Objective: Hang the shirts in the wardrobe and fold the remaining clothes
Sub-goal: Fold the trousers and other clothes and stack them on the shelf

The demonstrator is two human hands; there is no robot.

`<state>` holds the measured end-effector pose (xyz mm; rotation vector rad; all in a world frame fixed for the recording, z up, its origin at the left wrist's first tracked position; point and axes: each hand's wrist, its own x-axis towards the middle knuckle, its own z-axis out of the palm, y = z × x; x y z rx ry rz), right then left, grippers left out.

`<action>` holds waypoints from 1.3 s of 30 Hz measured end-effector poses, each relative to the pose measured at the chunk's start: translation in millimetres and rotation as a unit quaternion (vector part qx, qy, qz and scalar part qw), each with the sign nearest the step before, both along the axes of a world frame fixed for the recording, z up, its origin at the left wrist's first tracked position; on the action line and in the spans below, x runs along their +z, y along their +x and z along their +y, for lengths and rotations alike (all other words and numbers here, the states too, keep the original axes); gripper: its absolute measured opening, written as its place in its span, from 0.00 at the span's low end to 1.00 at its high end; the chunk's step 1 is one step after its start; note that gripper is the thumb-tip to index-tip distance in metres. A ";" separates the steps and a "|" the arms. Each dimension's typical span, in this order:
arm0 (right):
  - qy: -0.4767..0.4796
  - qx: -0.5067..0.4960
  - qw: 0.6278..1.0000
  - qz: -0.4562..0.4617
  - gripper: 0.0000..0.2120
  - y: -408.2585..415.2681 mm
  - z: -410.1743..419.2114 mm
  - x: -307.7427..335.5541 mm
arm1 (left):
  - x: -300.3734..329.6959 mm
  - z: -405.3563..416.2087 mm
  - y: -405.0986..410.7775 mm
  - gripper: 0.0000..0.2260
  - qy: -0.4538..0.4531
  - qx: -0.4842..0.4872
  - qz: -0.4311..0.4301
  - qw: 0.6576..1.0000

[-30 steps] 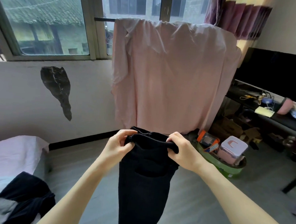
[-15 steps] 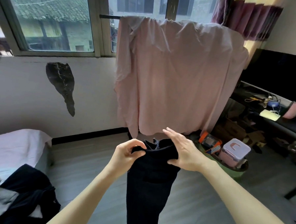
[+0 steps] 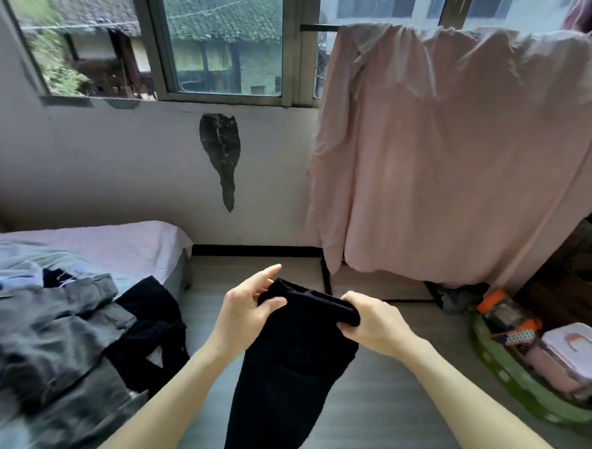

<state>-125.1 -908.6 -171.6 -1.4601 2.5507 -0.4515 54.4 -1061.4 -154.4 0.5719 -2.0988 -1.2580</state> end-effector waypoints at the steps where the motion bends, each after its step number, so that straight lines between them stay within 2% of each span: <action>1: -0.040 -0.008 0.999 0.026 0.12 5.3 -10.6 -4.0 | -1.3 0.1 8.4 0.25 -0.001 0.031 -0.002 1.000; 3: -0.108 -0.010 0.992 0.062 0.13 15.0 -33.5 -6.1 | 0.3 0.8 24.6 0.23 -0.006 0.074 -0.009 0.997; 5: -0.148 0.038 0.984 0.095 0.13 27.1 -54.5 -2.8 | 4.3 -0.1 42.9 0.19 -0.007 0.117 -0.001 0.993; 6: -0.171 0.068 0.978 0.098 0.13 44.4 -70.1 -0.4 | 8.6 -0.6 64.2 0.17 -0.006 0.148 0.005 0.989; 9: -0.247 0.073 0.960 0.108 0.13 75.1 -97.3 10.2 | 23.2 -5.3 93.2 0.17 -0.015 0.185 0.025 0.982; 14: -0.322 0.143 0.935 0.048 0.22 157.0 -160.4 48.0 | 56.5 -11.5 166.2 0.14 -0.056 0.303 0.087 0.947; 19: -0.379 0.240 0.893 -0.008 0.22 257.1 -228.5 87.3 | 91.2 -32.0 254.8 0.13 -0.102 0.412 0.130 0.896; 22: -0.405 0.280 0.870 -0.010 0.21 313.1 -266.2 102.6 | 102.9 -52.4 304.6 0.12 -0.110 0.455 0.139 0.873; 27: -0.387 0.367 0.846 0.003 0.19 428.5 -344.1 107.3 | 98.0 -107.0 416.9 0.11 -0.108 0.539 0.124 0.826; 30: -0.344 0.416 0.842 0.018 0.18 495.4 -397.3 90.5 | 79.2 -149.4 484.5 0.10 -0.085 0.575 0.099 0.808; 35: -0.230 0.482 0.844 0.056 0.18 616.5 -496.5 27.9 | 18.8 -237.9 605.4 0.08 -0.018 0.626 0.040 0.778; 39: -0.150 0.497 0.853 0.043 0.19 694.2 -568.1 -30.5 | -48.4 -309.4 682.1 0.08 0.012 0.656 -0.005 0.754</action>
